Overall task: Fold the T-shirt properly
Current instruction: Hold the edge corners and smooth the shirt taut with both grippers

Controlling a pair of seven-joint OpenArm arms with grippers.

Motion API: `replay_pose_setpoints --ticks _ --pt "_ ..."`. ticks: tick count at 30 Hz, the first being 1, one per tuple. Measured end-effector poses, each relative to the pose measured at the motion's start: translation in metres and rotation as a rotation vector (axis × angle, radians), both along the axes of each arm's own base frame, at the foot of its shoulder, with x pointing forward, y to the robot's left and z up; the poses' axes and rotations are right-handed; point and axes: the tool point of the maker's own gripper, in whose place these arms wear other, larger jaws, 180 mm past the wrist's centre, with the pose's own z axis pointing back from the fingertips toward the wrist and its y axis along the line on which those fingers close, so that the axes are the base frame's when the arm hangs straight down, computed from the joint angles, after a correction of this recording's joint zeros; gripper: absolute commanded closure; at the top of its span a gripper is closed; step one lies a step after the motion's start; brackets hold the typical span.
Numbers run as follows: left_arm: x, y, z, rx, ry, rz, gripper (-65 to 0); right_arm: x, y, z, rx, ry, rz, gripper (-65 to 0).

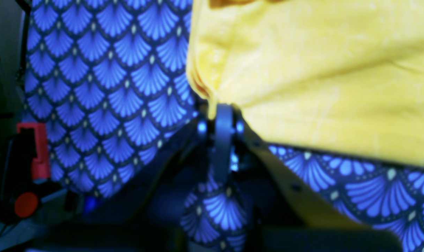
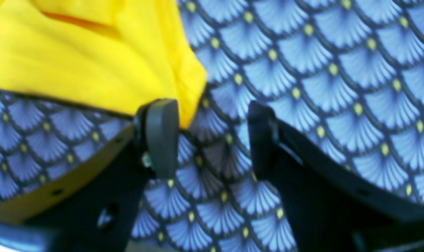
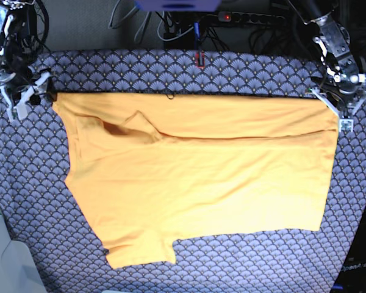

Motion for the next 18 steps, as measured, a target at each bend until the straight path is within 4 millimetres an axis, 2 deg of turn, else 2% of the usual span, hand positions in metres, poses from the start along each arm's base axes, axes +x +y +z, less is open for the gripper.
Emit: replay_pose_setpoints --ticks 6,11,15,18 --pt "0.003 0.000 0.002 0.001 -0.008 0.000 0.0 -0.001 0.000 -0.003 -0.003 0.034 -0.006 -32.3" --pt "0.003 0.000 0.002 0.000 -0.009 0.000 0.0 0.017 0.002 0.006 0.004 -0.005 -0.008 -32.4" --pt "0.003 0.000 0.002 0.000 -0.009 0.000 0.0 0.008 0.006 -0.002 0.014 0.025 -0.008 -32.4" --pt "0.003 0.000 0.002 0.000 -0.009 0.000 0.0 0.012 0.007 -0.001 0.024 0.014 -0.012 -32.5"
